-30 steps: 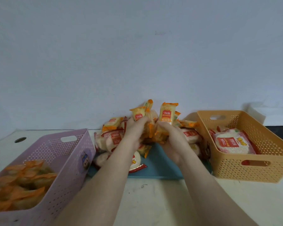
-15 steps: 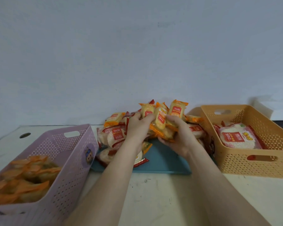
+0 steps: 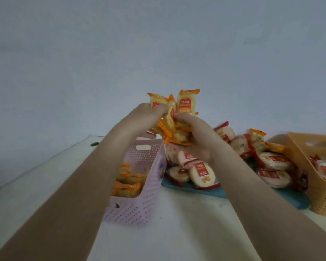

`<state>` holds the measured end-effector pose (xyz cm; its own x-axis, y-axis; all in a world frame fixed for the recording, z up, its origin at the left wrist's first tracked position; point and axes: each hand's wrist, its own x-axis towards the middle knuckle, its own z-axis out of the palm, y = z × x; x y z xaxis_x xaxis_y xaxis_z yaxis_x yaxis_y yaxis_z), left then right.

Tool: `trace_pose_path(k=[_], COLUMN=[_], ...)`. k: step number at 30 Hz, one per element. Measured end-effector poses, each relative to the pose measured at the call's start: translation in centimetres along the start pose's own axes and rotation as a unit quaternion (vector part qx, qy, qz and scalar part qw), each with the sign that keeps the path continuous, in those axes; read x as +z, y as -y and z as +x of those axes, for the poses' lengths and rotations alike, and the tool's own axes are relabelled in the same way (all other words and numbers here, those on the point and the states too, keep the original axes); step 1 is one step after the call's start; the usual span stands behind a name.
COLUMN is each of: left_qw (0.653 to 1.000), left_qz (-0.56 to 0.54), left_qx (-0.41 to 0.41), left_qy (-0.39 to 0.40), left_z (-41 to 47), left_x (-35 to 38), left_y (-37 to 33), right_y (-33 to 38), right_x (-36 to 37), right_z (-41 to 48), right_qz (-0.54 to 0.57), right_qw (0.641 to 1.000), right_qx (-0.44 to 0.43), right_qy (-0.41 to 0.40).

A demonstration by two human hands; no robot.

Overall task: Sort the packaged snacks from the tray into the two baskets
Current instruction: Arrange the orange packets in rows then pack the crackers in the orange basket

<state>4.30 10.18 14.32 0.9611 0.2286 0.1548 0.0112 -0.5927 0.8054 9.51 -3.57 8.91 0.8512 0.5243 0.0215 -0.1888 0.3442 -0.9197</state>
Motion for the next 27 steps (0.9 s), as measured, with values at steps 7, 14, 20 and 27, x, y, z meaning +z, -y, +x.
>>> trace_pose_path(k=[7,14,20,27], left_qw=[0.987,0.971,0.974,0.962], left_qz=[0.051,0.218,0.183,0.258], left_qx=[-0.139,-0.088,0.082,0.062], left_qy=[0.07,-0.051,-0.107,0.062], left_z=[-0.9,-0.5,-1.3,4.0], left_x=[-6.2,-5.7,-1.6,11.0], left_y=[7.7,9.2,3.6,2.2], right_y=[-4.5,-5.5,-3.9,-5.4], right_x=[6.8,6.0,-0.5,-9.9], right_z=[3.7,3.3,1.7,1.3], right_qz=[-0.158,-0.313,-0.413,-0.67], right_qw=[0.987,0.944,0.895,0.732], right_qx=[-0.007,-0.08,-0.09,0.023], right_qy=[0.0,-0.069,-0.14,-0.124])
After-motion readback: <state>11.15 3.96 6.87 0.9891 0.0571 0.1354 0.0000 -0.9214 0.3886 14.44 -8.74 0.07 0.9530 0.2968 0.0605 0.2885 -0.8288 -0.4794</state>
